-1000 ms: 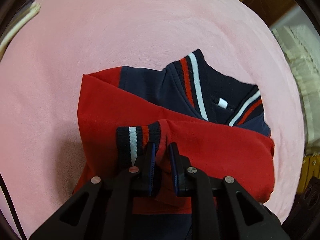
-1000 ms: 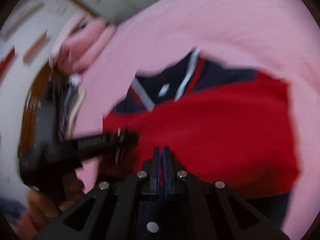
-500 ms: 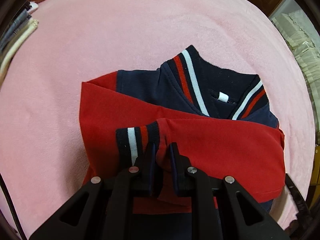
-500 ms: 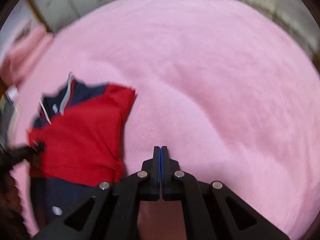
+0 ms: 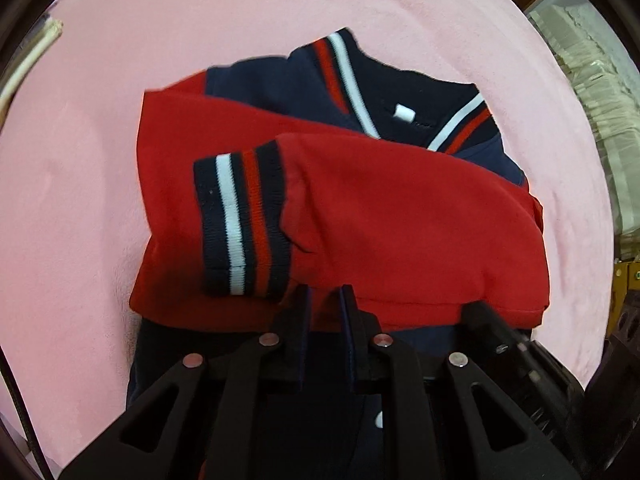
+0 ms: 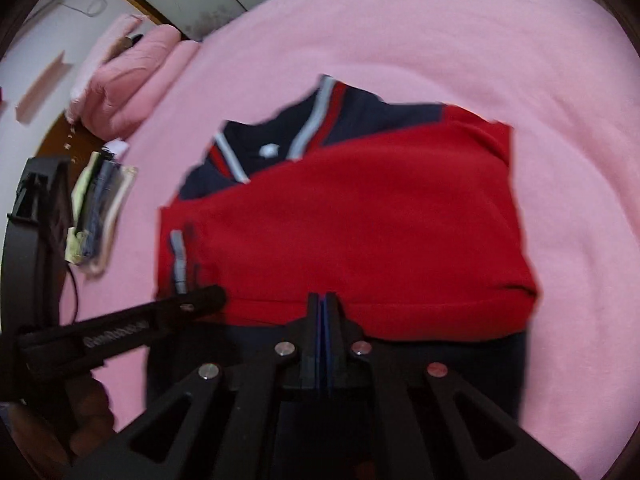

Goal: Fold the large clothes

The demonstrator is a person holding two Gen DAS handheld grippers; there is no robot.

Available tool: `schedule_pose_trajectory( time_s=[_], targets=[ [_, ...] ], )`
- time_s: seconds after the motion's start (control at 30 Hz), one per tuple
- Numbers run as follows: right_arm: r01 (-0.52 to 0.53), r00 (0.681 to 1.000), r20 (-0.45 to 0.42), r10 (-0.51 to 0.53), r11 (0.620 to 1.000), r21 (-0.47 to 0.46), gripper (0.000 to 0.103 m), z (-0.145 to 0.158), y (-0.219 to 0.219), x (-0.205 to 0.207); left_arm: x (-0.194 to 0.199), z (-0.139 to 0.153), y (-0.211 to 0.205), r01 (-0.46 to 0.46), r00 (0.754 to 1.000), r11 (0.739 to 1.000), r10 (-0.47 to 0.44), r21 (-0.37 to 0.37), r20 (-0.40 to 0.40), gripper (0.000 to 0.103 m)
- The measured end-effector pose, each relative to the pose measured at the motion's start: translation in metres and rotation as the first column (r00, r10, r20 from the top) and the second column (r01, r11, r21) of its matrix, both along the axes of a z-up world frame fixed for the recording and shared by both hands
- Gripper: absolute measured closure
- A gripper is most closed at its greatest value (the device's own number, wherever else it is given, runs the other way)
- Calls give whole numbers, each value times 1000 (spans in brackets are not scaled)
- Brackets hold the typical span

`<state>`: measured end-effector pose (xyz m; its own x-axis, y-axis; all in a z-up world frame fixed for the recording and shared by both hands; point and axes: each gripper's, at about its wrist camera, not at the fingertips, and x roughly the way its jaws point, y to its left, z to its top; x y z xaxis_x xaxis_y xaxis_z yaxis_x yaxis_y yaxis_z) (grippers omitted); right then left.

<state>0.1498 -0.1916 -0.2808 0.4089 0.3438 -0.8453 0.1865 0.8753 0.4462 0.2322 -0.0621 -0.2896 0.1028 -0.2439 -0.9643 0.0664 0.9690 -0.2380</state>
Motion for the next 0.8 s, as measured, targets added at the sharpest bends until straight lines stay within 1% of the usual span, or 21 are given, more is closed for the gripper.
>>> schedule_pose_trajectory(
  time_s=[0.07, 0.1, 0.13, 0.17, 0.2, 0.23, 0.27, 0.3, 0.37, 0.4, 0.47, 0.53, 0.57, 0.63, 0.73, 0.8],
  targets=[
    [35, 999, 8, -35, 999, 24, 103, 1, -20, -9, 2, -1, 4, -3, 1000, 1000, 3, -31, -5, 92],
    [51, 998, 19, -52, 997, 66, 103, 4, -32, -17, 2, -2, 4, -2, 1000, 999, 1, -37, -7, 93],
    [101, 995, -3, -101, 995, -18, 103, 8, -42, -26, 3, -2, 3, 1, 1000, 999, -1, -39, -6, 94],
    [138, 989, -31, -144, 981, -135, 103, 7, -48, -31, 4, -3, 3, 3, 1000, 999, -3, -46, -6, 94],
    [156, 985, -44, -166, 971, -180, 103, 7, -60, -39, 4, -2, 1, 2, 1000, 999, -3, -47, -6, 94],
    [191, 980, -40, -197, 975, -117, 103, 7, -72, -47, 4, -3, 3, 3, 1000, 999, -3, -49, -4, 94],
    [239, 968, -51, -247, 962, -136, 103, 7, -79, -52, 4, -1, 4, 7, 1000, 999, -7, -49, -1, 94],
    [304, 945, -62, -320, 935, -182, 103, 10, -89, -59, 3, 1, 2, 16, 1000, 999, -16, -44, 4, 94],
    [345, 932, -50, -359, 921, -182, 103, 17, -99, -68, 1, -2, 12, 41, 999, 999, -40, -33, 9, 94],
    [367, 924, -40, -381, 910, -196, 103, 22, -101, -72, 0, 1, 9, 62, 998, 998, -62, -15, 12, 94],
    [391, 913, -26, -407, 893, -222, 103, 29, -101, -77, -1, 4, 7, 84, 996, 996, -85, 40, 27, 93],
    [404, 907, -19, -420, 884, -233, 103, 38, -95, -80, -3, 14, 15, 102, 994, 993, -105, 65, 40, 93],
    [406, 907, -16, -420, 885, -228, 101, 38, -98, -88, -3, 17, 17, 104, 993, 992, -107, 69, 44, 92],
    [410, 906, -16, -423, 887, -214, 101, 46, -90, -91, -3, 25, 24, 105, 993, 991, -109, 80, 50, 90],
    [398, 911, -33, -411, 897, -194, 101, 54, -73, -95, -8, 38, 27, 127, 989, 984, -136, 124, 65, 89],
    [372, 922, -32, -385, 908, -190, 101, 62, -58, -95, -14, 51, 33, 138, 985, 979, -151, 150, 77, 81]
  ],
)
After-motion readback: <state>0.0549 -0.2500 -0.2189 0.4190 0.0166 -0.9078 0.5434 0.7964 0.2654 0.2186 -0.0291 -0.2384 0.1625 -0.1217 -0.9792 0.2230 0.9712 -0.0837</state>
